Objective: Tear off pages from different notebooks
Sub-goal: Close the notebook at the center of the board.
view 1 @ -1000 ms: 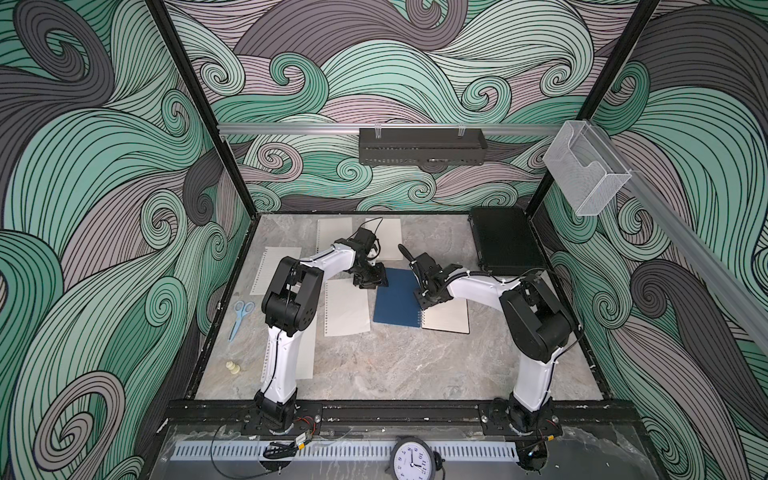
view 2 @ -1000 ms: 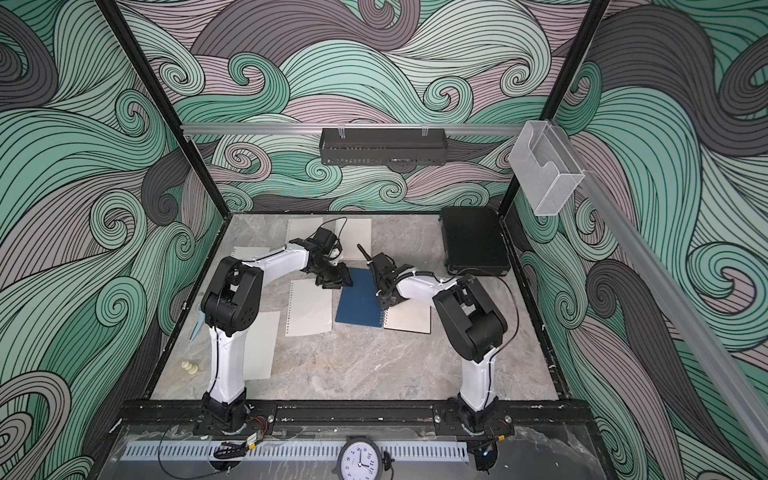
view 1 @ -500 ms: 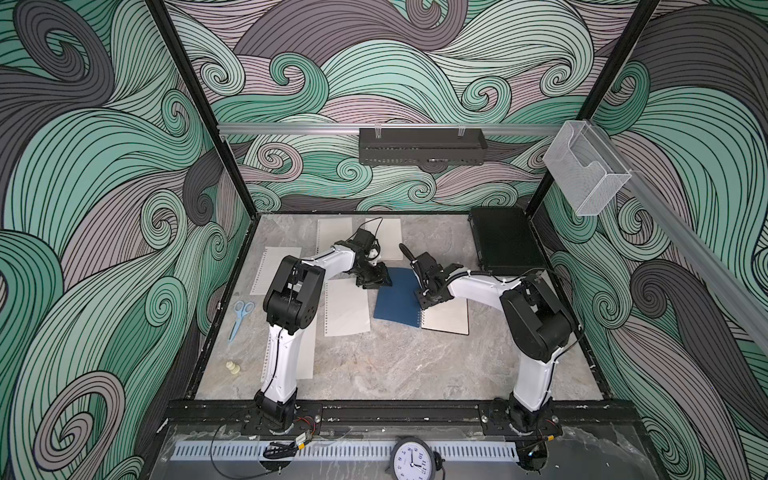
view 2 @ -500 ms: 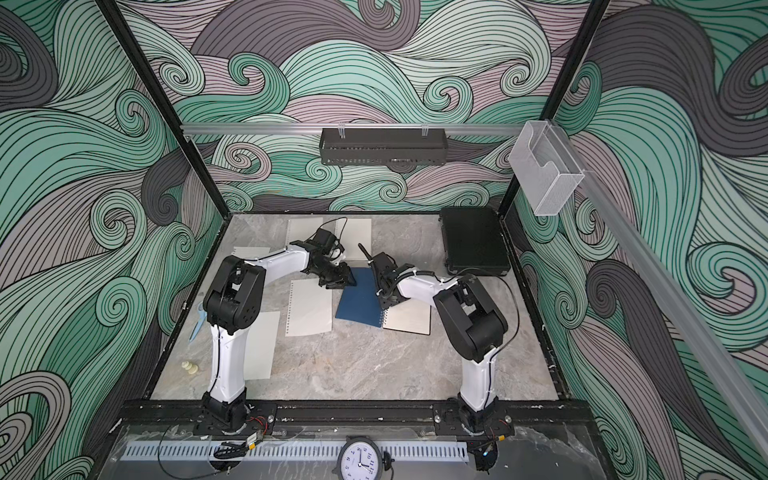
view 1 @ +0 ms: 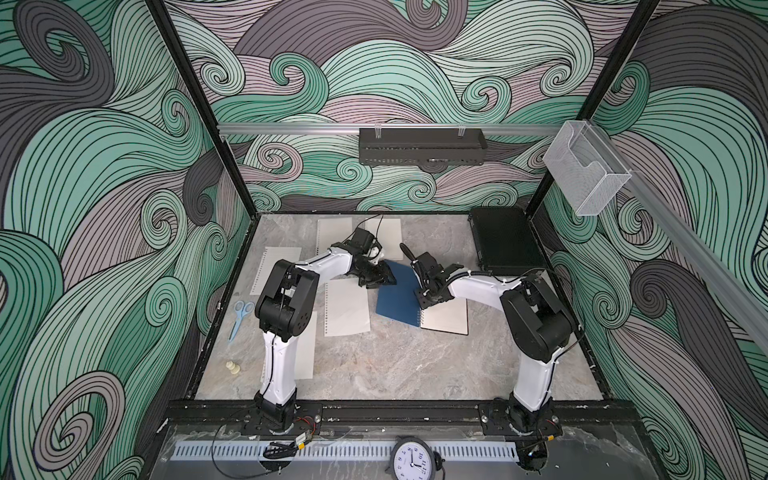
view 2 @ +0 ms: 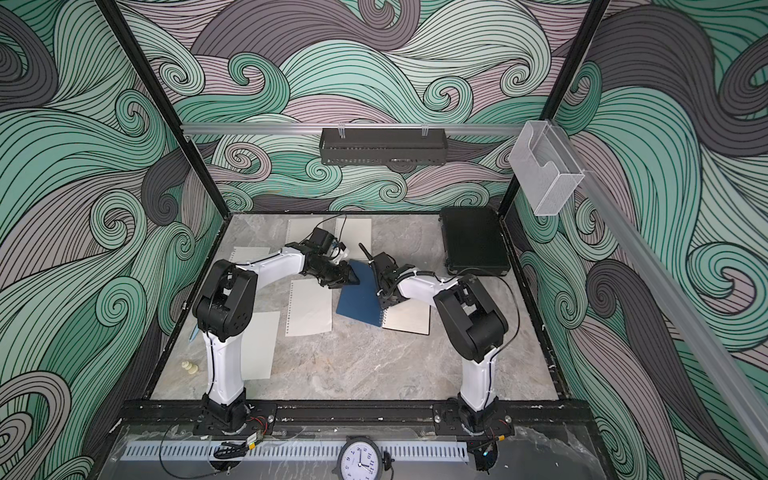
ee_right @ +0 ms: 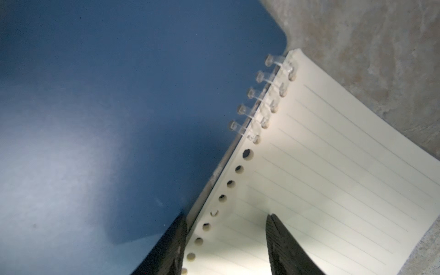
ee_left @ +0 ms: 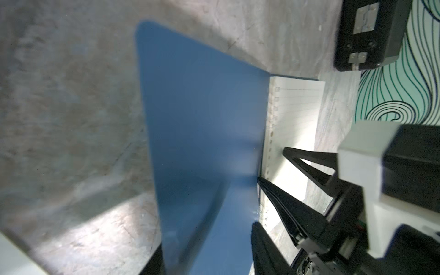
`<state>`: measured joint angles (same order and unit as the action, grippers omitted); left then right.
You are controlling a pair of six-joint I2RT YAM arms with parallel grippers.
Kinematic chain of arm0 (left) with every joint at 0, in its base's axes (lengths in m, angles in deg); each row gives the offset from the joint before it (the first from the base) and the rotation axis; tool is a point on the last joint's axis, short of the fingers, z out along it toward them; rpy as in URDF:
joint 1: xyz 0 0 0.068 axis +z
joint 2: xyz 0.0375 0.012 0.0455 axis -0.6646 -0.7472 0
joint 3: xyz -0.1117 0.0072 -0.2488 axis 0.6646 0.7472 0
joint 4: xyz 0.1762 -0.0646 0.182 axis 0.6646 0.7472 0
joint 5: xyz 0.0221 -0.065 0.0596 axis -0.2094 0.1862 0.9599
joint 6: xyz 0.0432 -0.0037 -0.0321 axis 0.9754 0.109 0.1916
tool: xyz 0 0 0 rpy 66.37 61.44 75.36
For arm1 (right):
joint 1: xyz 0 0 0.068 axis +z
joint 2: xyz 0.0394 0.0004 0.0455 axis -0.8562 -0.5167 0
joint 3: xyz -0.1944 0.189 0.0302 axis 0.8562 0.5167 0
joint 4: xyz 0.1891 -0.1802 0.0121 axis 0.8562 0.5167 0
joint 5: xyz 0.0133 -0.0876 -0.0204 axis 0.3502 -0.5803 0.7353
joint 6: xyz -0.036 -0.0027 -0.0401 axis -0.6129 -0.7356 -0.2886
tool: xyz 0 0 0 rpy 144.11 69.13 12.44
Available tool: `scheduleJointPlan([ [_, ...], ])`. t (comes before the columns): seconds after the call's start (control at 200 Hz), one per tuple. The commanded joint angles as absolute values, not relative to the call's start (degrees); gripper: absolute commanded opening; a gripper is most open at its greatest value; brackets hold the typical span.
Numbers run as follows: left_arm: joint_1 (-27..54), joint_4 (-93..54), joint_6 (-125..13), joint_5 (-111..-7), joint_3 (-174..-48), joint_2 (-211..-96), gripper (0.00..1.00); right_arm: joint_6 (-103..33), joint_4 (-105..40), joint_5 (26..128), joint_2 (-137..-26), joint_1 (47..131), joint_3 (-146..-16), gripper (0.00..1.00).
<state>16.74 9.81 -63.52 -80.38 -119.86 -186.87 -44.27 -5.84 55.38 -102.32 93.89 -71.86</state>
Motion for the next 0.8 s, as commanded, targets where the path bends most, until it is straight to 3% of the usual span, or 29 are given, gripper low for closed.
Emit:
scheduleJointPlan([
  [0.0, 16.4, 9.0, -63.8, -82.5, -119.3, -184.1, 0.46, -43.7, -4.4, 56.7, -104.7, 93.8, -69.6, 0.56],
  [0.205, 16.4, 8.7, -63.8, -83.0, -118.6, -182.9, 0.38, -43.6, -4.3, 56.5, -104.4, 93.7, -70.4, 0.57],
  [0.555, 16.4, 9.5, -63.4, -82.2, -118.4, -182.3, 0.12, -42.8, -4.5, 57.9, -99.4, 93.2, -71.7, 0.66],
  [0.796, 16.4, 9.8, -63.3, -82.2, -118.3, -181.8, 0.09, -40.8, -5.5, 58.3, -93.7, 91.9, -69.7, 0.78],
])
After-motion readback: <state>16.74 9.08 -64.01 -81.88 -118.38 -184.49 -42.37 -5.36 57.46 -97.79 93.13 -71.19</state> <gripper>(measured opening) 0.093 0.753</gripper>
